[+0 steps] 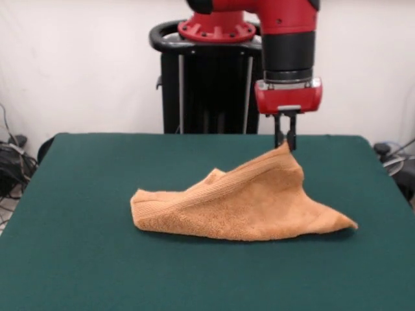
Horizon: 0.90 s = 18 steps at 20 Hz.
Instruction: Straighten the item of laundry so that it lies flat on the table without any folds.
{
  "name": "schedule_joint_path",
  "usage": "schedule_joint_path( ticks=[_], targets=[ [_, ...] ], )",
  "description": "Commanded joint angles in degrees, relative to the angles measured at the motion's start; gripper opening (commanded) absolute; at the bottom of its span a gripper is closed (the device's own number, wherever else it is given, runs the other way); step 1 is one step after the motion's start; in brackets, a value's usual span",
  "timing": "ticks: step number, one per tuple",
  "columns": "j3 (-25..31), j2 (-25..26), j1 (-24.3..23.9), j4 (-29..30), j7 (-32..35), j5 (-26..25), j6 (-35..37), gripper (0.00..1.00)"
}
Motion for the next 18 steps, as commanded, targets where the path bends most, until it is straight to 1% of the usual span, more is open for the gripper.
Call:
schedule_joint_path(
  ticks=[1, 4, 8, 13, 17, 18],
  targets=[
    [5.05, 2.38, 2.23, -10.49, 2.51, 4.62, 9.26, 0.00],
    [4.81, 4.09, 2.76, -13.32, 1.86, 4.65, 10.58, 0.00],
    [5.35, 4.02, 2.90, -16.35, 0.92, 5.05, 13.98, 0.00],
    [5.82, 5.20, 2.66, -20.94, -0.23, 5.01, 16.21, 0.00],
    [6.07, 7.96, 2.55, -26.84, -1.88, 4.71, 19.64, 0.00],
    [6.15, 8.93, 2.60, -29.17, -2.55, 4.47, 20.99, 0.00]
  ],
)
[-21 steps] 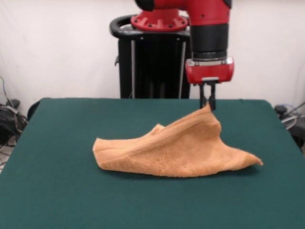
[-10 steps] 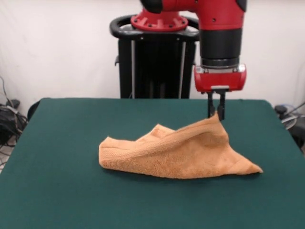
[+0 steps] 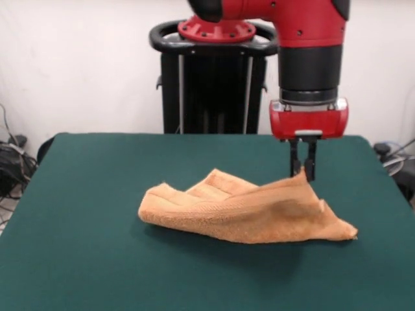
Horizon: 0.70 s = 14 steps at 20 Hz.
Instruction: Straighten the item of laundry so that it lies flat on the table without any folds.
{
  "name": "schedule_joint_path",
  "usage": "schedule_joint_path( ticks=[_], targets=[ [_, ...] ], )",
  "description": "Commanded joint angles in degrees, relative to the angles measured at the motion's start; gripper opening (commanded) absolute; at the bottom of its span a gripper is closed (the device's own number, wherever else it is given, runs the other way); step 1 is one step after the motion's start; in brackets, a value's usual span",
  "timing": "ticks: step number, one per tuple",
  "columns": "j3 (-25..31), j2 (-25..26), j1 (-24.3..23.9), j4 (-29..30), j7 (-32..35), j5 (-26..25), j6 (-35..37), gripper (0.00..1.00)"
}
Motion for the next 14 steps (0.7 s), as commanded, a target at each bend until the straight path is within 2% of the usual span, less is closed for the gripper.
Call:
schedule_joint_path(
  ticks=[1, 5, 14],
  targets=[
    [4.68, 4.98, 0.87, -13.57, -2.74, 1.88, 10.26, 0.00],
    [4.38, 8.65, 1.44, -22.30, -4.27, 1.55, 16.84, 0.00],
    [7.00, 17.12, 1.21, -37.13, -8.44, 0.07, 23.29, 0.00]
  ],
)
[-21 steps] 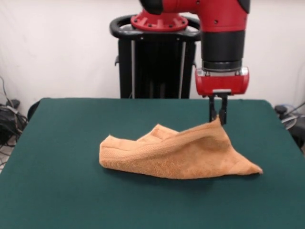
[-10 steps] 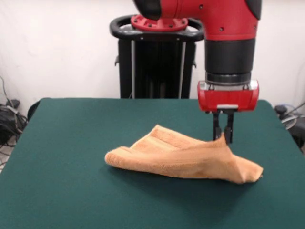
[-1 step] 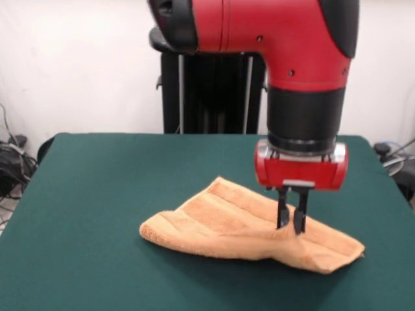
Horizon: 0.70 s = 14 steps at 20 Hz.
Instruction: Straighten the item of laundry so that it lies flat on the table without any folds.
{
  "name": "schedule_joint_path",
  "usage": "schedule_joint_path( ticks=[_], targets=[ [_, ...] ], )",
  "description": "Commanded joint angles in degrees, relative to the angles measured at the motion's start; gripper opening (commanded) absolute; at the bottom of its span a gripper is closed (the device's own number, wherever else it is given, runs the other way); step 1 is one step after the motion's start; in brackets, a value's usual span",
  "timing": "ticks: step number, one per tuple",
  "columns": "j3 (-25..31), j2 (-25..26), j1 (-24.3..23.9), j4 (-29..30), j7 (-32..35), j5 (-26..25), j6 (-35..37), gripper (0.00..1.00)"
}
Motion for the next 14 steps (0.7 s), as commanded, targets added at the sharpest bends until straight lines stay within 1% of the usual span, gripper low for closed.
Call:
schedule_joint_path(
  ticks=[1, 2, 6, 9, 12, 13, 14],
  targets=[
    [6.91, 7.59, 0.99, -15.39, -9.13, 0.07, 7.27, 0.00],
    [7.28, 8.65, 0.89, -16.45, -9.63, 0.11, 8.13, 0.00],
    [8.35, 10.42, 0.82, -17.80, -10.03, -0.41, 7.53, 0.00],
    [8.45, 10.44, 0.99, -16.96, -9.27, -0.94, 6.13, 0.00],
    [8.59, 10.28, 1.16, -16.31, -10.00, -2.71, 3.30, 0.00],
    [8.77, 10.17, 1.11, -15.96, -10.34, -3.09, 2.99, 1.00],
    [8.74, 10.18, 1.19, -15.96, -10.69, -3.23, 3.41, 1.00]
  ],
)
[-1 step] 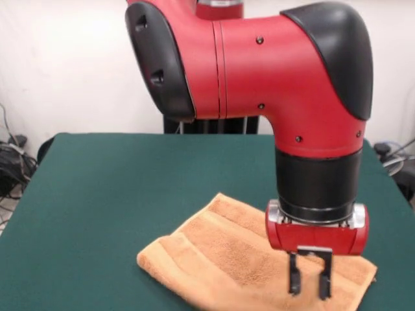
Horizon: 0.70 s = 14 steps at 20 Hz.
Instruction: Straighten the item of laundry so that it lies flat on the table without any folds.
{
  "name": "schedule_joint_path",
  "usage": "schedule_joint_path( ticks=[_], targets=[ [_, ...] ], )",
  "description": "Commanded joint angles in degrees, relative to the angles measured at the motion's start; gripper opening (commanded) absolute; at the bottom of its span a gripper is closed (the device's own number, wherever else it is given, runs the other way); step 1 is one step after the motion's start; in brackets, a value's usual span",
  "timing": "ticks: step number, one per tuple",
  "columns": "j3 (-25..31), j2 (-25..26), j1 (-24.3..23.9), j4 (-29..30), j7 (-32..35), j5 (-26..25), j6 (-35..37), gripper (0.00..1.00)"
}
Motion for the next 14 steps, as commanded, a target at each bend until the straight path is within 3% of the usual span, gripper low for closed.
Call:
schedule_joint_path(
  ticks=[1, 14],
  targets=[
    [4.98, 0.56, 1.21, -1.78, -11.05, -2.93, 0.19, 1.00],
    [3.41, -0.42, 1.80, 2.37, -6.04, -3.32, -2.86, 1.00]
  ],
)
